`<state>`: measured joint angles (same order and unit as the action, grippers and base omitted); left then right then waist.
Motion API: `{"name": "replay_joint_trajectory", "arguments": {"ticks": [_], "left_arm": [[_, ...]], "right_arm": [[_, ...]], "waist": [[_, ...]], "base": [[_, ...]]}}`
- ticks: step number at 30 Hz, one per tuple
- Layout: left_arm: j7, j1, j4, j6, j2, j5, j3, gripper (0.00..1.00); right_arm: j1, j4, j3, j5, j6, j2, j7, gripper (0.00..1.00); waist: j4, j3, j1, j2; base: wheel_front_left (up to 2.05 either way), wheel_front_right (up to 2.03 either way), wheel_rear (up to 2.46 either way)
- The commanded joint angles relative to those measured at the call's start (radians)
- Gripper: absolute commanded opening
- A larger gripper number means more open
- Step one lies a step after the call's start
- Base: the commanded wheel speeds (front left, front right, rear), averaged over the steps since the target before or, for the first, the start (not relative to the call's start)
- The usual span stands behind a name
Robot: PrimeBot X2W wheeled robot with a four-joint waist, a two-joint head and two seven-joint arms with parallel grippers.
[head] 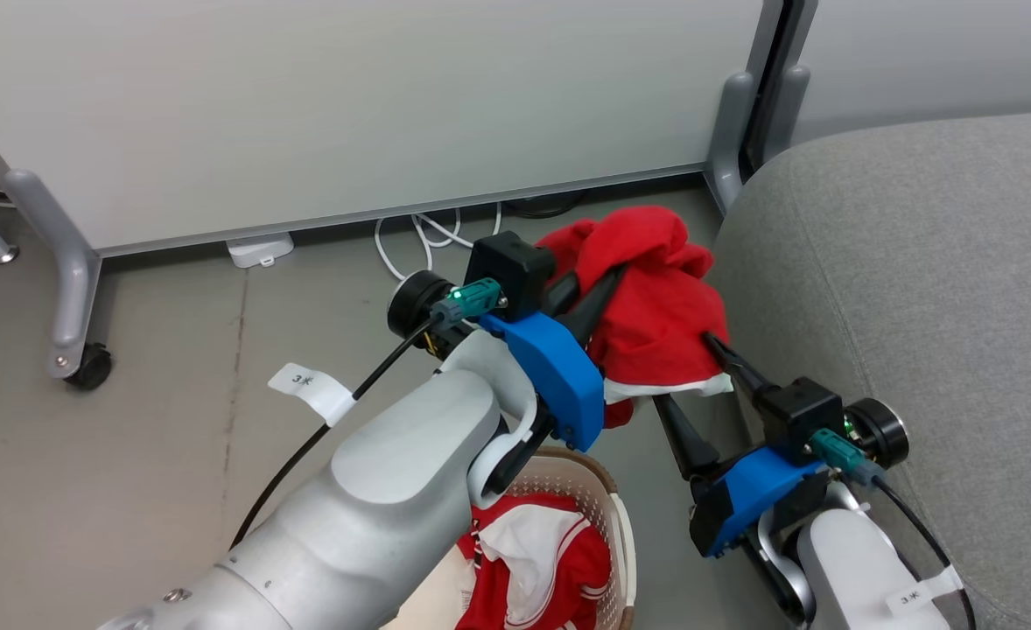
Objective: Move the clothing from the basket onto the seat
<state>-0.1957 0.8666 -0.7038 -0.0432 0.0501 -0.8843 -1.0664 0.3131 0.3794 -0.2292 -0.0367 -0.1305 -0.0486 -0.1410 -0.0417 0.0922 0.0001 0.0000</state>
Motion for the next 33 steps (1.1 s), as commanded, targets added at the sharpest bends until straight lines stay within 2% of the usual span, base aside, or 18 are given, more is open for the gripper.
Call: {"name": "replay_joint_trajectory", "arguments": {"ticks": [1,9,10,11,12,24,25,26,27,30,31,32,33], "left_arm": [[-0.007,0.024,0.006,0.005,0.001,-0.009,-0.009,0.0],[-0.019,0.034,0.01,0.014,0.001,-0.043,-0.05,0.0],[-0.022,0.034,0.009,0.015,0.001,-0.046,-0.055,0.0],[-0.023,0.034,0.008,0.014,0.001,-0.049,-0.059,0.0],[-0.025,0.034,0.007,0.015,0.001,-0.052,-0.063,0.0],[-0.038,0.034,-0.009,0.026,0.001,-0.09,-0.103,0.0],[-0.039,0.035,-0.011,0.027,0.001,-0.092,-0.105,0.17],[-0.04,0.036,-0.013,0.03,0.001,-0.093,-0.108,0.42],[-0.042,0.038,-0.014,0.033,0.001,-0.095,-0.111,0.47],[-0.045,0.04,-0.017,0.034,0.001,-0.102,-0.12,0.86],[-0.045,0.041,-0.019,0.034,0.001,-0.103,-0.123,0.96],[-0.045,0.043,-0.02,0.033,0.001,-0.105,-0.126,1.0],[-0.044,0.043,-0.021,0.033,0.001,-0.108,-0.128,1.0]], "right_arm": [[0.032,0.023,-0.006,-0.003,0.0,-0.003,-0.002,1.0],[0.112,0.13,-0.022,-0.035,0.0,-0.003,-0.025,1.0],[0.117,0.142,-0.023,-0.044,0.0,-0.003,-0.027,0.57],[0.122,0.151,-0.024,-0.049,0.0,-0.003,-0.032,0.36],[0.126,0.159,-0.025,-0.056,0.0,-0.003,-0.038,0.0],[0.133,0.231,-0.046,-0.109,0.0,-0.003,-0.082,0.0],[0.134,0.235,-0.048,-0.113,0.0,-0.003,-0.084,0.0],[0.134,0.238,-0.05,-0.116,0.0,-0.003,-0.084,0.0],[0.134,0.24,-0.051,-0.116,0.0,-0.003,-0.085,0.0],[0.136,0.246,-0.05,-0.122,0.0,-0.003,-0.089,0.0],[0.138,0.248,-0.05,-0.124,0.0,-0.003,-0.091,0.0],[0.139,0.25,-0.049,-0.124,0.0,-0.003,-0.092,0.0],[0.14,0.252,-0.049,-0.124,0.0,-0.003,-0.093,0.0]], "waist": [[0.002,0.0,-0.0001,0.0],[0.011,-0.004,-0.0001,0.0],[0.012,-0.006,-0.0001,0.0],[0.013,-0.008,-0.0001,0.0],[0.013,-0.01,-0.0001,0.0],[0.008,-0.033,-0.0001,0.0],[0.007,-0.034,-0.0001,0.0],[0.007,-0.035,-0.0001,0.0],[0.006,-0.036,-0.0001,0.0],[0.005,-0.039,-0.0001,0.0],[0.005,-0.039,-0.0001,0.0],[0.005,-0.039,-0.0001,0.0],[0.005,-0.04,-0.0001,0.0]], "base": [[0.0,0.0,0.0],[0.0,0.0,0.0],[0.0,0.0,0.0],[0.0,0.0,0.0],[0.0,0.0,0.0],[0.0,0.0,0.0],[0.0,0.0,0.0],[0.0,0.0,0.0],[0.0,0.0,0.0],[0.0,0.0,0.0],[0.0,0.0,0.0],[0.0,0.0,0.0],[0.0,0.0,0.0]]}}
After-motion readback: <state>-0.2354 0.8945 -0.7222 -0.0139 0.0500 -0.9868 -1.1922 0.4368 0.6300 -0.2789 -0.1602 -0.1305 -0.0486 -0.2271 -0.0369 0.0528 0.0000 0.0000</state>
